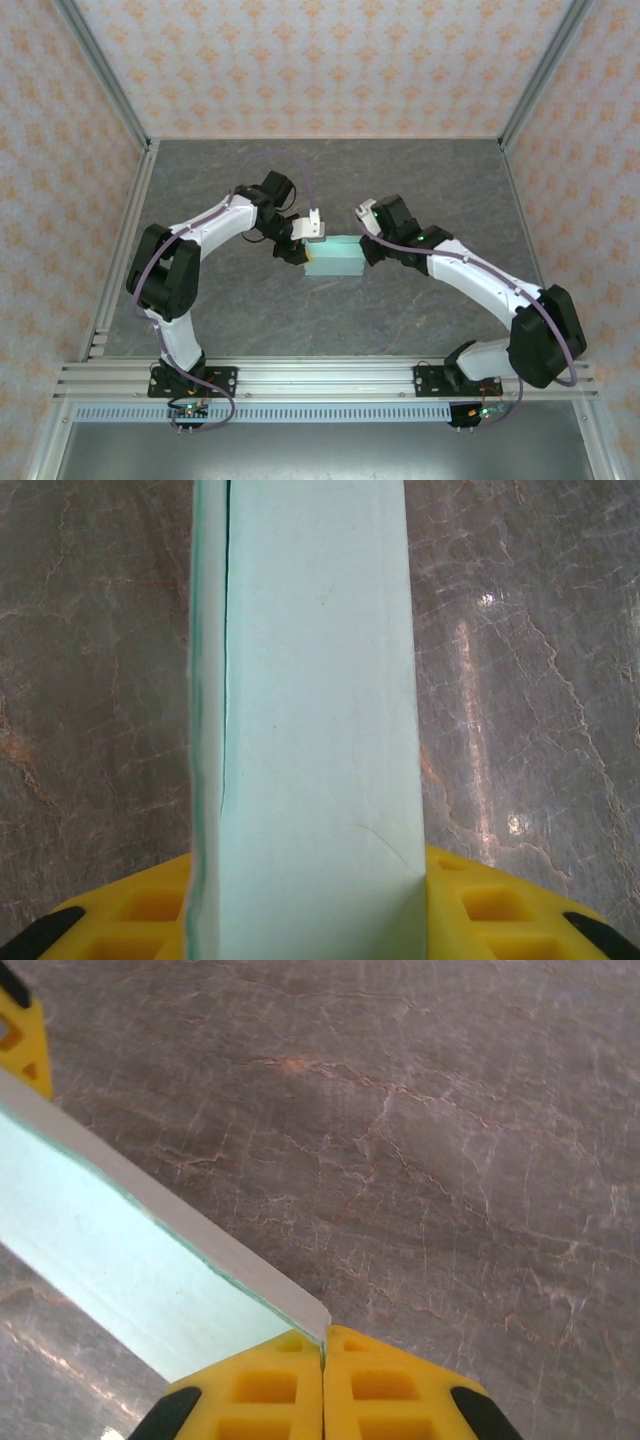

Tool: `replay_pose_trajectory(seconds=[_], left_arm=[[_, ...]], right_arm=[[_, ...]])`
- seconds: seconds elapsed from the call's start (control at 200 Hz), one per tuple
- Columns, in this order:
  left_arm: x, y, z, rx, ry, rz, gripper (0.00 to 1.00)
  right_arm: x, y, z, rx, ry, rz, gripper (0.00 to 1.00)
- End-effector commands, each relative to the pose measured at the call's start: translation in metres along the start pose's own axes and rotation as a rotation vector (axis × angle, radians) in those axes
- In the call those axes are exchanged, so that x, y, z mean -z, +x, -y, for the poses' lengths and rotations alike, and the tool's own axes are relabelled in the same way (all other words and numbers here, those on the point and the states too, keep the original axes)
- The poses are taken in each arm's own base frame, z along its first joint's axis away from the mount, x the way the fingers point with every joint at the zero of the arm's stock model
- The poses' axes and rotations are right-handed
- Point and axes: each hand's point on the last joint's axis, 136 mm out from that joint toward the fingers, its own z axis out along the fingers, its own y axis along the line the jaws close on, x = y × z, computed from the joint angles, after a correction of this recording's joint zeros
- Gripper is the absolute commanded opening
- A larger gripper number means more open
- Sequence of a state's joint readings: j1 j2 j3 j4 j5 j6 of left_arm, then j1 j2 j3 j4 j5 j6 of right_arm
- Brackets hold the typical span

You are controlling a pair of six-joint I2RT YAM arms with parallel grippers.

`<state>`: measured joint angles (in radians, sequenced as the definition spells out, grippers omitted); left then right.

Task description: Fold the paper box

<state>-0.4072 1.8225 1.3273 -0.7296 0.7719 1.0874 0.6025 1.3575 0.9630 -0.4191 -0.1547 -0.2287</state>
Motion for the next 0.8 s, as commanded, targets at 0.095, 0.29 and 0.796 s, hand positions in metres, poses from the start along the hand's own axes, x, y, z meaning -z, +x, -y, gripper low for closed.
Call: replay_pose_trajectory(seconds=[0.095,0.29,0.796], left_arm=[[-0.0023,0.0021,-0.0093,0.014,-0.056,-0.061,0.36],[-0.0016,0.0007,-0.0114,0.026,-0.067,-0.065,0.34],[-0.0024,0.0023,-0.0149,0.044,-0.086,-0.089,0.33]], right_arm=[[0.0028,-0.0137,0.0082,-0.245,0.136,-0.019,0.05],[0.0002,-0.0183,0.0091,-0.341,0.223,0.005,0.00],[-0.0012,-0.0156,0.0148,-0.469,0.262,0.046,0.00]])
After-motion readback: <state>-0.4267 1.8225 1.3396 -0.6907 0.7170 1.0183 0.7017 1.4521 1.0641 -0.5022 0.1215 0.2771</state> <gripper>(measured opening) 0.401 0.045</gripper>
